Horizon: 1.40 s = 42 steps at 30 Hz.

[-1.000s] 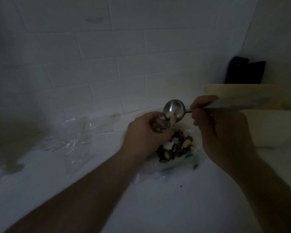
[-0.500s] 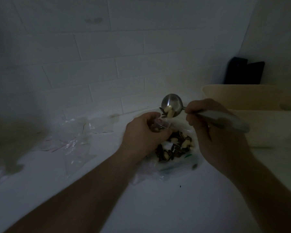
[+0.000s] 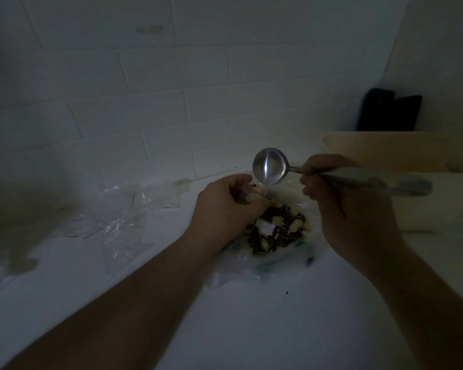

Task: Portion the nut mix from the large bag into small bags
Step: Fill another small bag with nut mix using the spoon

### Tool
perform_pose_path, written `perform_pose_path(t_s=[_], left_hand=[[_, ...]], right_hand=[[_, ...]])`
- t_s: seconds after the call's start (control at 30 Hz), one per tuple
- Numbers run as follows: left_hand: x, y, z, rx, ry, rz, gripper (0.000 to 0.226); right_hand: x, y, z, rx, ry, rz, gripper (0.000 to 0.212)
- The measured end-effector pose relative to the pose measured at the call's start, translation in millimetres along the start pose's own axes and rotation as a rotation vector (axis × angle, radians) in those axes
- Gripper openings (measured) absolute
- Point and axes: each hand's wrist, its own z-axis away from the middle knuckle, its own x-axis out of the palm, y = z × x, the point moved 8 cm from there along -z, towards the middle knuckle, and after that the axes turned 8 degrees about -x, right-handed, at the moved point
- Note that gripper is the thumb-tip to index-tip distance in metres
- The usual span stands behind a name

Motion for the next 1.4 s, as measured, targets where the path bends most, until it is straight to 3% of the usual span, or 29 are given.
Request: perform_pose_path(t_s=[0.07,0.17,0.27,0.43,0.67,0.77,0.9,0.97,1.03,1.1,1.2,1.4], left_hand=[[-5.5,-0.7,-2.1,-0.012,0.008,0.057,0.039],[-18.8,-1.3,-7.2,-0.025,0.024,0.175,0.055],[-28.4,-0.8,-12.3,0.001,0.022,0.312,0.057],[-22.0,1.3,-12.1,0.03,-0.078,0.412,0.057],[-25.0,5.1,-12.4,0.015,-0.081,0.478,0.044],[-19.8,9.6,-7.3,0.048,-0.124,0.436,0.034],[-10.7,16.9,2.9,0.076,-0.139,0.326,0.036],[-2.4,19.2,7.9,0.061,-0.196,0.332,0.036],[3.8,20.9,12.2,0.033,-0.246,0.375,0.038],[6.1,20.6,13.2,0.005,-0.261,0.379,0.046],[2.3,16.2,9.4,-0.05,-0.271,0.366,0.056],[11.3,12.8,12.6,-0.015,-0.512,0.372,0.033]], right_hand=[[-4.1,10.5,0.1,0.081,0.006,-0.046,0.029],[-2.7,19.4,1.4,0.136,-0.088,-0.103,0.014],[12.7,19.9,8.8,0.14,-0.23,-0.269,0.014],[34.5,24.0,23.5,-0.058,-0.535,-0.135,0.022],[46.7,33.1,44.5,0.045,-0.881,-0.039,0.033],[44.3,43.0,43.0,0.116,-0.803,0.065,0.045],[35.6,19.7,11.3,0.23,-0.452,0.064,0.017],[48.6,10.7,10.5,0.436,-0.458,-0.081,0.025],[64.6,1.2,16.4,0.512,-0.503,-0.219,0.023],[68.4,0.9,21.6,0.589,-0.442,-0.355,0.012],[65.0,20.2,32.4,0.753,-0.297,-0.497,0.015],[72.8,31.8,44.8,0.916,-0.23,-0.684,0.021]])
